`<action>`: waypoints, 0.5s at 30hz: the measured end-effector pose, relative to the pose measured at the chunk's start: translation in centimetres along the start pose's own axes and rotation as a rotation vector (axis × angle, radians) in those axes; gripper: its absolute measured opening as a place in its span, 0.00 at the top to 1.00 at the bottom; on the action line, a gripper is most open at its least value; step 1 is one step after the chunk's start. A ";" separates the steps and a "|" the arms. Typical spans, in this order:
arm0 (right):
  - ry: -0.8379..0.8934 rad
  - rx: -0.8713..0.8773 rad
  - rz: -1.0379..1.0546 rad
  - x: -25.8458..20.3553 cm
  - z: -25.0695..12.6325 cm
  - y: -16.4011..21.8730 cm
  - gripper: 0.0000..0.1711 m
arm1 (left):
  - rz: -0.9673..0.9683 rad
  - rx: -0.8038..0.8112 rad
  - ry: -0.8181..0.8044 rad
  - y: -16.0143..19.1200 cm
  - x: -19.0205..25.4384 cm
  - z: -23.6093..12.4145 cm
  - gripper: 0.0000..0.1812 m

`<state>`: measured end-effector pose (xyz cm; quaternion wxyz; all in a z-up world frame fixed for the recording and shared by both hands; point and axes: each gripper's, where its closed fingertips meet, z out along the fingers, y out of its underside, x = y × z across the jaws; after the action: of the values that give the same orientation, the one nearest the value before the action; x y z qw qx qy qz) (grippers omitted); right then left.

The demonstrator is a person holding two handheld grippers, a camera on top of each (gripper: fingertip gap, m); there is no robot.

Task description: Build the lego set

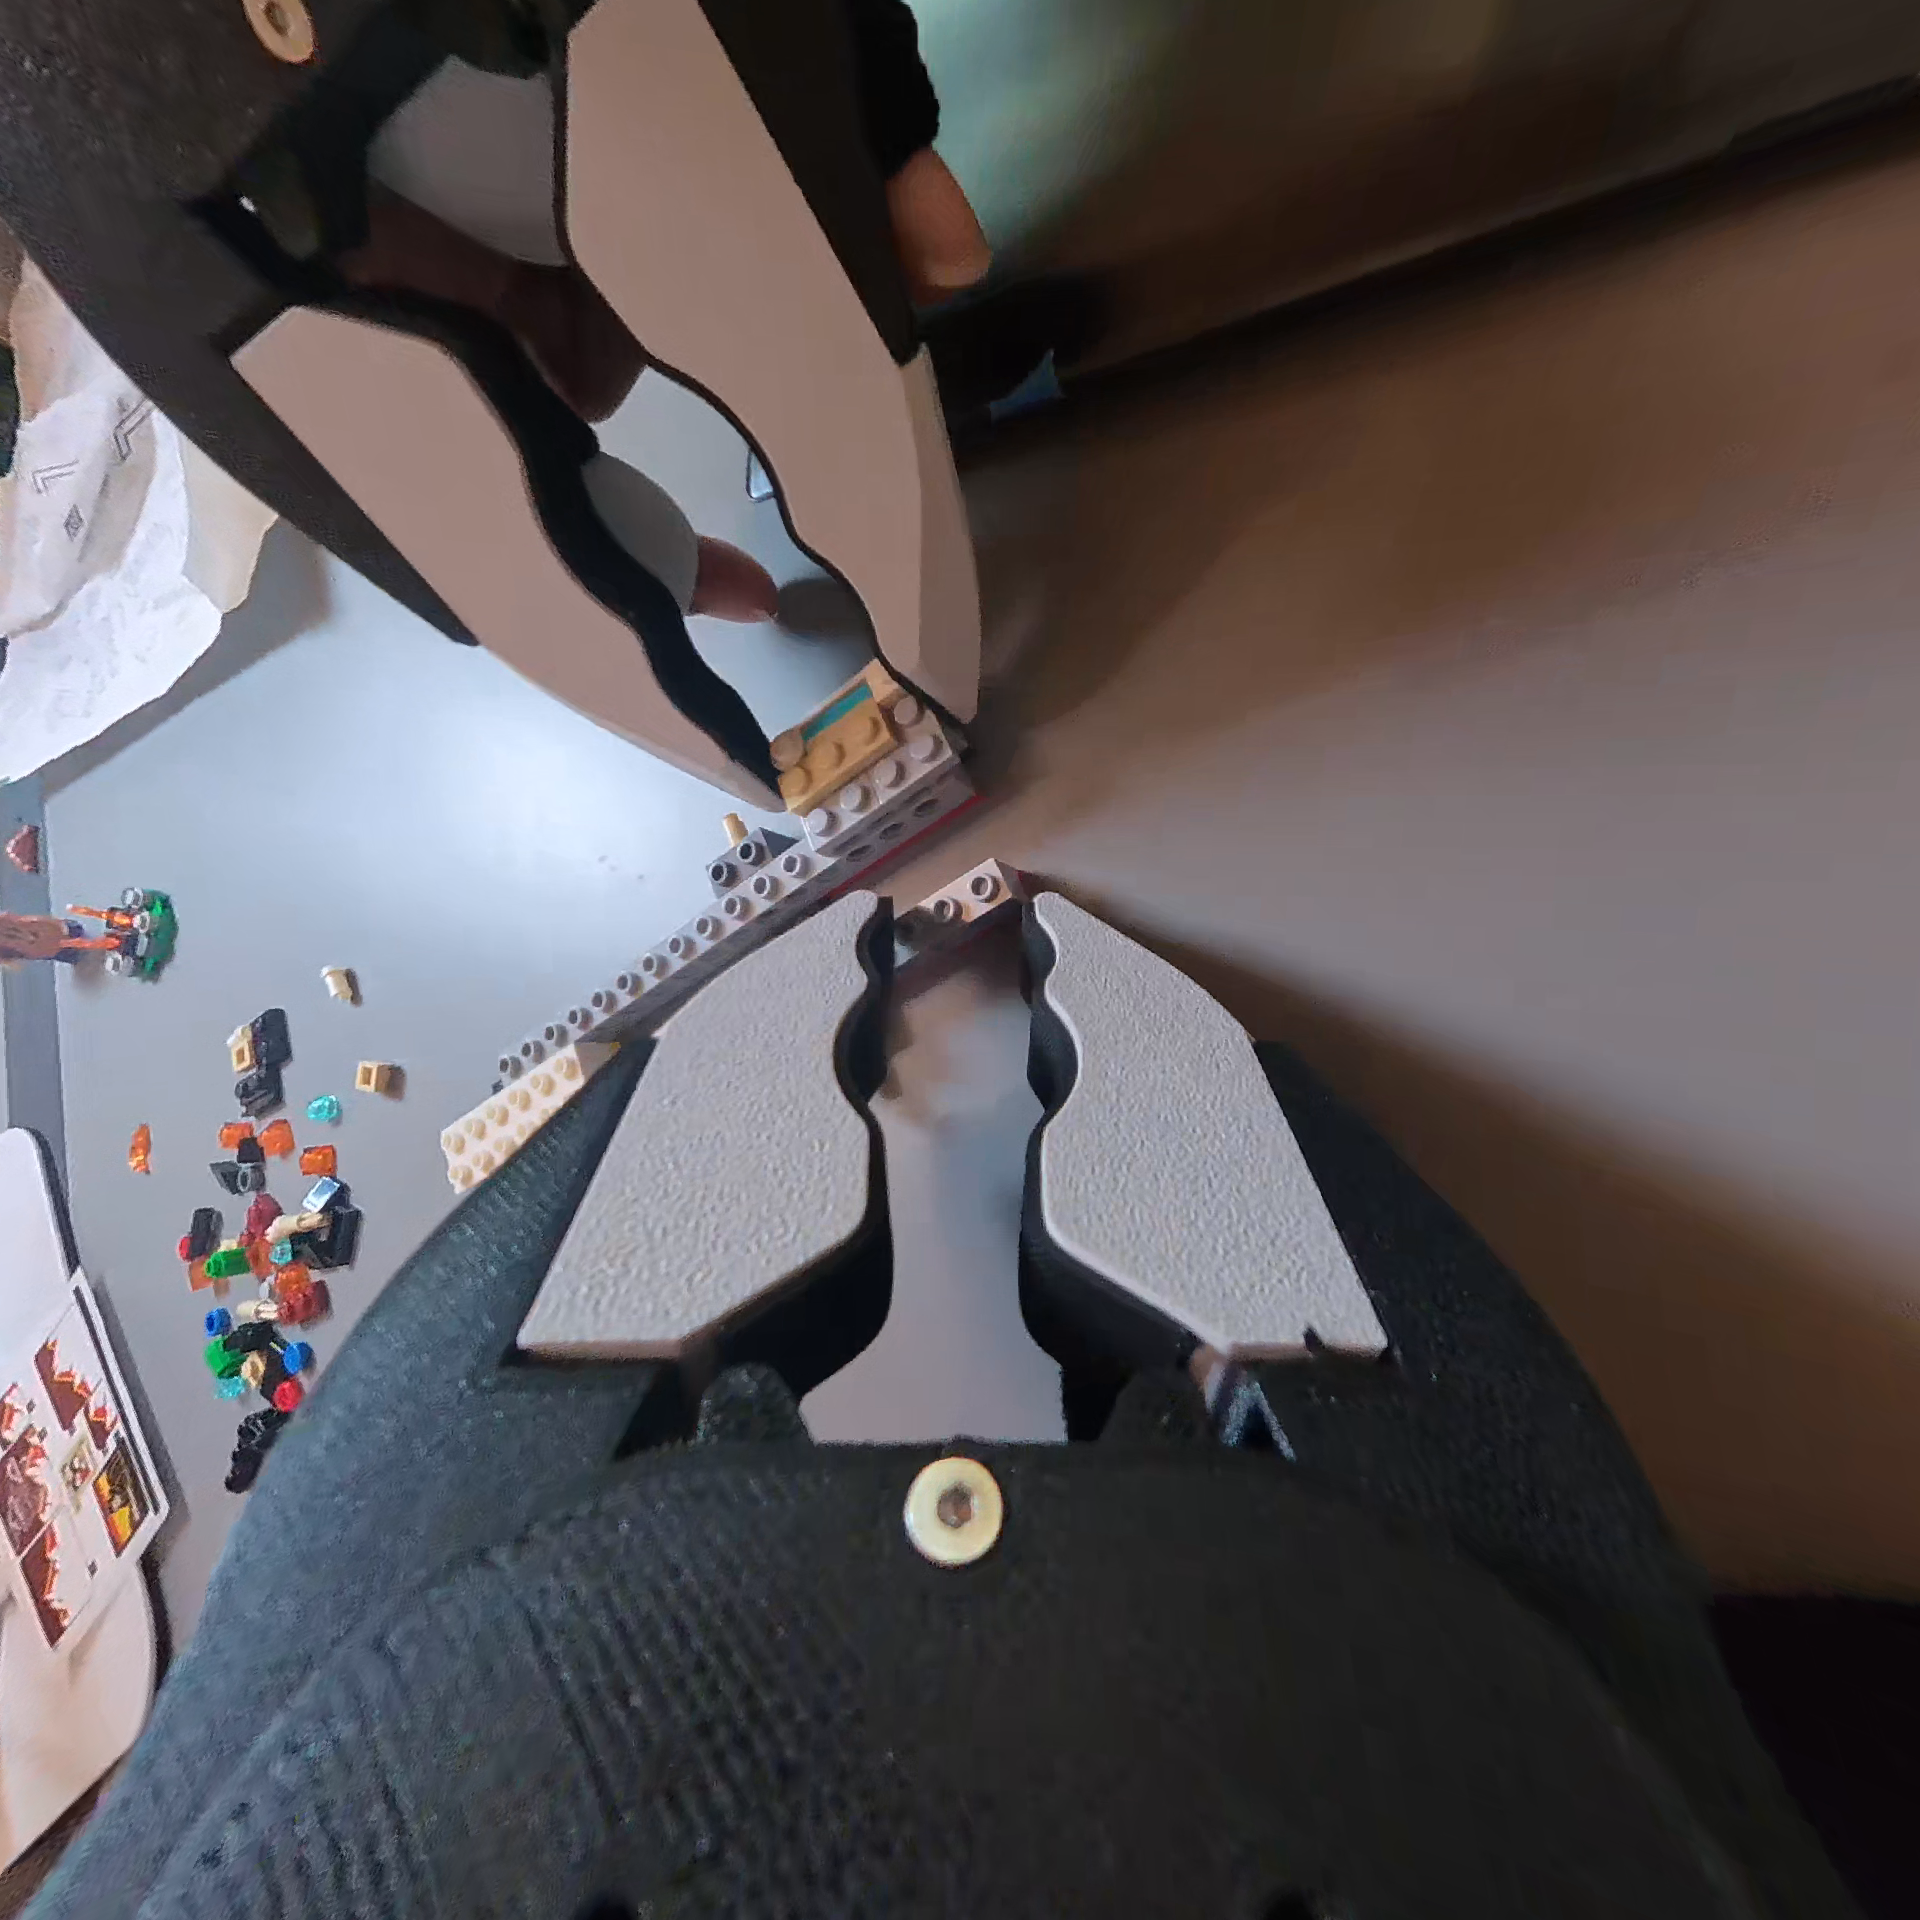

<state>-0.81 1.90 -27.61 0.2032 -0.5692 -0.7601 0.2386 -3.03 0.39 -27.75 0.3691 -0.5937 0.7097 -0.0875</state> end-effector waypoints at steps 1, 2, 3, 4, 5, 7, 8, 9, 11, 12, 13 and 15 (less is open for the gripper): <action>-0.004 -0.003 -0.005 0.0 0.0 0.0 0.80 | 0.006 -0.003 0.003 0.0 0.0 0.0 0.87; -0.008 -0.004 -0.004 0.1 0.0 0.0 0.80 | 0.018 -0.002 0.005 0.0 0.0 0.0 0.88; -0.011 -0.003 -0.001 0.1 0.0 0.0 0.80 | 0.030 0.004 0.010 0.0 0.1 0.0 0.88; -0.014 0.001 0.001 0.2 0.0 0.0 0.80 | 0.041 0.017 0.023 -0.2 0.2 -0.1 0.89; -0.021 0.007 0.000 0.2 0.0 0.0 0.79 | 0.050 0.042 0.037 -0.5 0.4 -0.2 0.92; -0.039 0.008 0.003 0.1 -0.1 0.0 0.79 | 0.069 0.063 0.036 -0.8 0.3 -0.3 0.96; -0.045 0.001 -0.001 0.1 -0.2 0.1 0.79 | 0.075 0.065 0.023 -0.8 0.2 -0.2 0.96; -0.047 -0.007 -0.010 0.1 -0.2 0.3 0.79 | 0.076 0.063 0.020 -0.7 0.1 -0.1 0.96; -0.042 -0.009 -0.024 0.1 -0.2 0.3 0.79 | 0.076 0.067 0.015 -0.6 0.0 -0.1 0.96; -0.043 -0.006 -0.025 0.2 -0.2 0.3 0.79 | 0.083 0.063 0.017 -0.5 0.1 -0.1 0.96; -0.043 -0.002 -0.028 0.2 -0.2 0.3 0.79 | 0.094 0.054 0.015 -0.4 0.0 -0.2 0.96; -0.041 -0.002 -0.035 0.3 -0.3 0.3 0.79 | 0.112 0.034 0.022 -0.3 0.0 -0.4 0.91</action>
<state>-0.48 2.27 -27.57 0.1912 -0.5511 -0.7741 0.2461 -3.06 0.21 -27.31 0.3756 -0.5458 0.7441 -0.0854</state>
